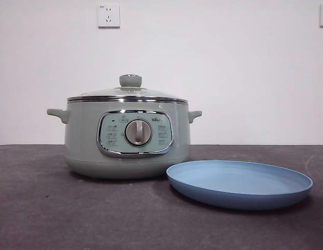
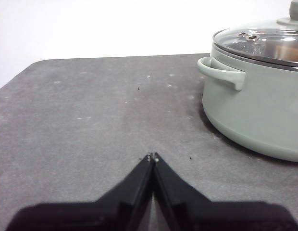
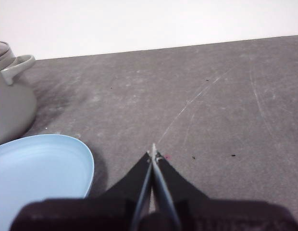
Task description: Take the corn out from the steamer,put the corn on the plate,close the lid
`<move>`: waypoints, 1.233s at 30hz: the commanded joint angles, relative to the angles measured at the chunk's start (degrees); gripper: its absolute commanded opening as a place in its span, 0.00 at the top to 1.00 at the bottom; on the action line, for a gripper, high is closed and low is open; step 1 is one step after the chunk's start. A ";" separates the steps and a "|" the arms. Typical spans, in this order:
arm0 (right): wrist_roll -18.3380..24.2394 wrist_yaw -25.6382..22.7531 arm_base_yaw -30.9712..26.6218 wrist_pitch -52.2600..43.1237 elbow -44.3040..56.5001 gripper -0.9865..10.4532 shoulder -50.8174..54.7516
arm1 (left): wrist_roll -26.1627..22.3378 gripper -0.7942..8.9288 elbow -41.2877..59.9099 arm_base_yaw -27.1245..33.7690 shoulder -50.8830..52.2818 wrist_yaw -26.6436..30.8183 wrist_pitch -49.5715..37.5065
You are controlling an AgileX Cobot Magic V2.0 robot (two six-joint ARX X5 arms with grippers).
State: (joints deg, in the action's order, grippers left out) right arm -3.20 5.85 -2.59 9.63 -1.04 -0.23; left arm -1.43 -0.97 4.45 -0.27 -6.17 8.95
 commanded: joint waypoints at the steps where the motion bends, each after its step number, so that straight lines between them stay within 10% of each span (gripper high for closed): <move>1: -1.01 0.09 0.00 0.22 0.74 0.91 0.13 | 0.44 0.92 0.76 0.15 0.11 -0.26 -0.15; 10: -12.92 0.79 0.02 -0.92 -0.15 0.92 0.13 | 10.34 0.93 -0.13 0.15 0.11 -3.39 -0.35; 24: -14.32 10.29 0.07 -0.46 -16.20 0.92 -9.94 | 16.90 0.93 -12.68 0.15 -3.04 -7.93 2.27; 37: -0.13 34.12 0.13 19.74 -44.41 0.92 -38.25 | 10.64 0.93 -34.16 0.15 -21.11 -20.81 16.76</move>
State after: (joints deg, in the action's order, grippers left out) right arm -7.55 38.24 -2.59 28.45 -43.72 -37.36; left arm 11.35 -34.37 4.45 -20.69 -26.13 25.43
